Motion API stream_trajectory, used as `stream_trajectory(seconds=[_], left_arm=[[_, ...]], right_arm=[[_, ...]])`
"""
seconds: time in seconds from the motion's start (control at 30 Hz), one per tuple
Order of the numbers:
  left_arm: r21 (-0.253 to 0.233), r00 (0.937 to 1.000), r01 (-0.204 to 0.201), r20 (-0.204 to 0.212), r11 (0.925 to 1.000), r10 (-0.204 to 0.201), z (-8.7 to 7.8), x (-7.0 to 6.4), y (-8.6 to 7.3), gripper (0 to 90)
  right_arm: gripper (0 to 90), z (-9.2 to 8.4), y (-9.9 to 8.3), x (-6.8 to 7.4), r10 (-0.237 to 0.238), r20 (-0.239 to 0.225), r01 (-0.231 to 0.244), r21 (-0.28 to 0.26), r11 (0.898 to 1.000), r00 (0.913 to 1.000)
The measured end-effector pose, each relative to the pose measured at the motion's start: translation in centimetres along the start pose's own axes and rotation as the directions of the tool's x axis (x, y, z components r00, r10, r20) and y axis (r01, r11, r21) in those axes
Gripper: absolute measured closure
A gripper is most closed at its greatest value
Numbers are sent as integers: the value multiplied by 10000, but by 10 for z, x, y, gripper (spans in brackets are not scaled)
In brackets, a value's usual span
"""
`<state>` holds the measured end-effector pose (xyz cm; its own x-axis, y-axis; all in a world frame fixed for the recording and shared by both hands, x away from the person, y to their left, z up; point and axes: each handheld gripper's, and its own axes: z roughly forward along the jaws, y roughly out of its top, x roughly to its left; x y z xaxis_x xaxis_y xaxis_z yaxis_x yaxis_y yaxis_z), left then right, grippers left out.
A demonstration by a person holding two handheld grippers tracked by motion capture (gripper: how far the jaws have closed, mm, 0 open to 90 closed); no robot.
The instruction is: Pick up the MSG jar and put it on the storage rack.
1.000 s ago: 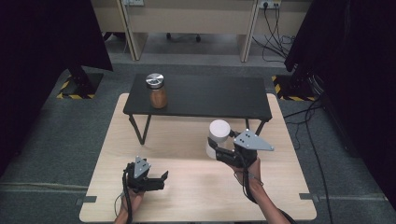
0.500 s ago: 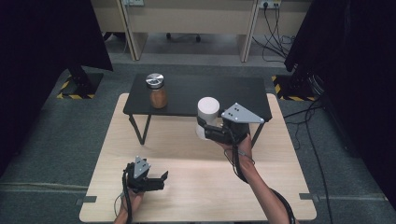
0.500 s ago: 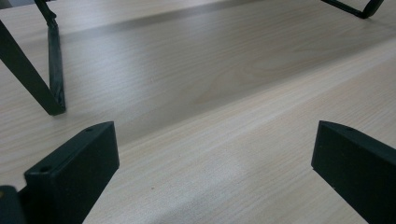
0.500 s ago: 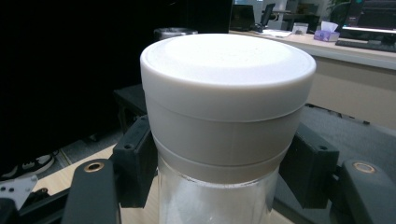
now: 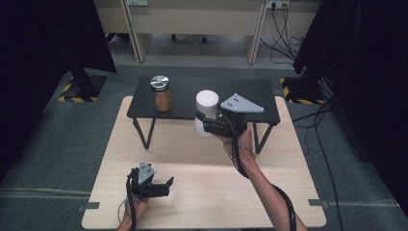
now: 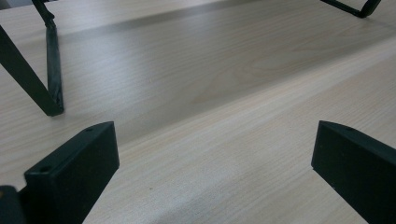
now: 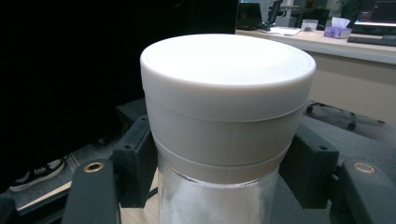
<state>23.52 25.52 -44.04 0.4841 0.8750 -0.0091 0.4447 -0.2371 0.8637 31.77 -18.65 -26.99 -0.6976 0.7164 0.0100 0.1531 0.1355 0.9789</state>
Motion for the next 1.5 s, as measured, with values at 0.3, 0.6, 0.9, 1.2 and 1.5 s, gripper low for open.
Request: stream_trajectory(seconds=[0.3, 0.6, 0.9, 1.2, 1.5], left_arm=[[-8, 10000, -13, 30, 10000, 13, 0, 0, 0, 0], [29, 10000, -78, 33, 10000, 78, 0, -1, 0, 0], [49, 9999, -117, 48, 9999, 117, 1, -2, 0, 0], [60, 9999, -100, 55, 9999, 100, 1, -1, 0, 0], [16, 10000, -54, 28, 10000, 54, 0, 0, -1, 0]], right_arm=[[355, 14, 10, -3, 4, 126, -6, 121, 9999, 9999], [355, 25, 19, -7, -42, 640, 44, -20, 10000, 9979], [355, 36, 26, -18, 209, 1279, -223, 96, 9997, 9916], [355, 48, 30, -28, 397, 1669, -436, 196, 9989, 9852], [355, 59, 33, -32, 409, 1840, -482, 356, 9982, 9821]])
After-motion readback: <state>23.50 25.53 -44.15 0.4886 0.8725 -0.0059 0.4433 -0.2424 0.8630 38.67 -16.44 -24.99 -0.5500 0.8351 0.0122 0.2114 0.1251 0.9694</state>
